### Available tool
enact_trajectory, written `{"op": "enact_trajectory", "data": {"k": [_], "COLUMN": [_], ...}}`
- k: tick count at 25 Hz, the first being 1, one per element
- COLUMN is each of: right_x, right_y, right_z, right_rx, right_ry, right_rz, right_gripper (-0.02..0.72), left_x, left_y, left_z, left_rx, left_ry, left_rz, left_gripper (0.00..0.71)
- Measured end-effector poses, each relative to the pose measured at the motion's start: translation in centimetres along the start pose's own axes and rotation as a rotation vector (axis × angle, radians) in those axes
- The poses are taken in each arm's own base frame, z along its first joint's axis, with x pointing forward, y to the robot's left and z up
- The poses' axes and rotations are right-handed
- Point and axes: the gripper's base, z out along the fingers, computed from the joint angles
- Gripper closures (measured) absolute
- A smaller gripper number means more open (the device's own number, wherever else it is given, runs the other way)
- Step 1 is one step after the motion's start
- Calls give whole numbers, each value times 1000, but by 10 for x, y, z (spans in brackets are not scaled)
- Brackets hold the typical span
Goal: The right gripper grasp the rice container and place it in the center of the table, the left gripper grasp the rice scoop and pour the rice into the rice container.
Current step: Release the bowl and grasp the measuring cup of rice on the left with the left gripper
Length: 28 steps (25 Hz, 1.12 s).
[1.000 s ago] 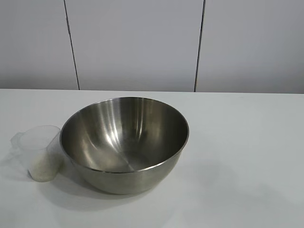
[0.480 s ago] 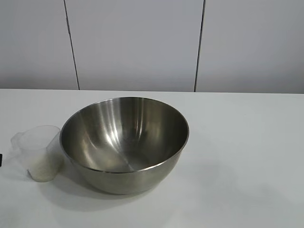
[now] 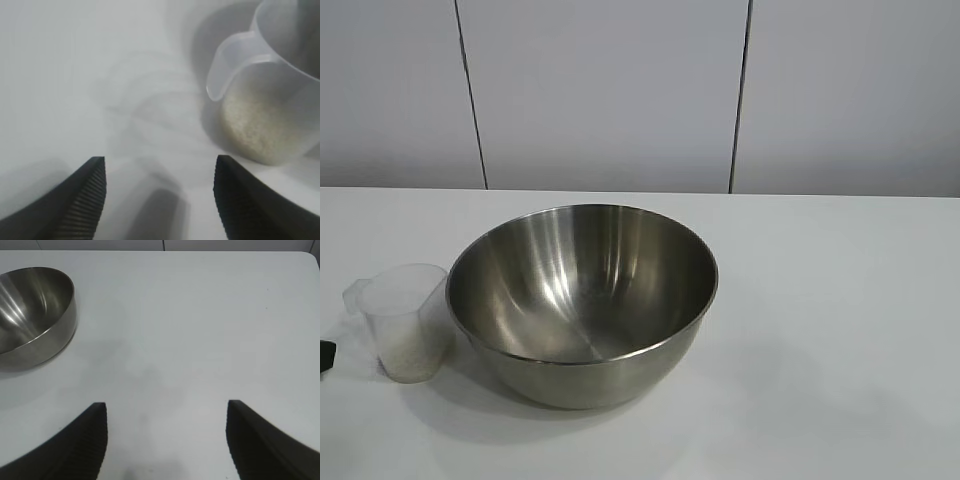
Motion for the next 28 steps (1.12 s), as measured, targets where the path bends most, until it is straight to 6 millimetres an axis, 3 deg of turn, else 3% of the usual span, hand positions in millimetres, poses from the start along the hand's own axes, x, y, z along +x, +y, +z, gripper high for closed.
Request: {"op": "enact_trajectory", "data": {"k": [10, 20, 24, 28], "right_x": [0, 0, 0, 0], "right_y": [0, 0, 0, 0], "right_z": [0, 0, 0, 0], "right_rx": [0, 0, 0, 0], "right_ry": [0, -1, -1, -1], "right_rz": [0, 0, 0, 0], "right_gripper": [241, 241, 241, 241], "left_x": [-20, -21, -21, -21], "left_y": [-4, -2, -2, -2], "left_z": [23, 24, 24, 24], "left_rx": [93, 84, 82, 83], "left_ry": [-69, -73, -73, -72], "left_rz": [119, 103, 92, 71], "left_gripper": [255, 272, 397, 632]}}
